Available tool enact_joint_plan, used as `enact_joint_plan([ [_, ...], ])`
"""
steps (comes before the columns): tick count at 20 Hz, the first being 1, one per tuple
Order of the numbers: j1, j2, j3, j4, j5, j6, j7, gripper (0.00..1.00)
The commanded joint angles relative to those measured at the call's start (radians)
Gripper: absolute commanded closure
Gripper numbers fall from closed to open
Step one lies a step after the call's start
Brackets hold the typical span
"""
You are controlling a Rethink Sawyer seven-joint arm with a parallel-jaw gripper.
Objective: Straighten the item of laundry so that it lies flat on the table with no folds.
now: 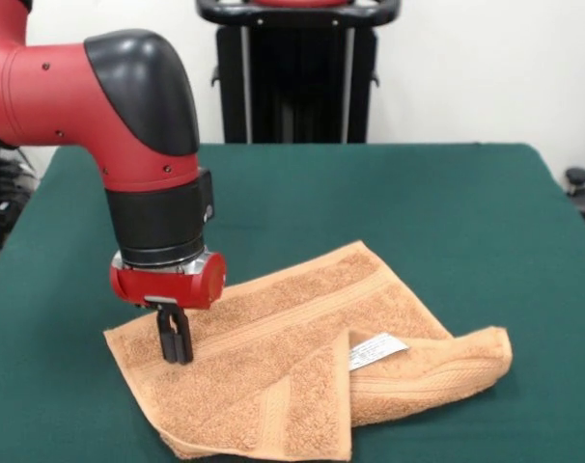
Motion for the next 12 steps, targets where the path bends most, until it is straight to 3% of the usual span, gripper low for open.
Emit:
enact_joint_plan([
  [1,-0.024,0.114,-0.012,0.109,-0.123,-0.026,-0.126,1.0],
  [12,-0.068,0.225,0.014,0.06,-0.13,-0.044,-0.167,1.0],
])
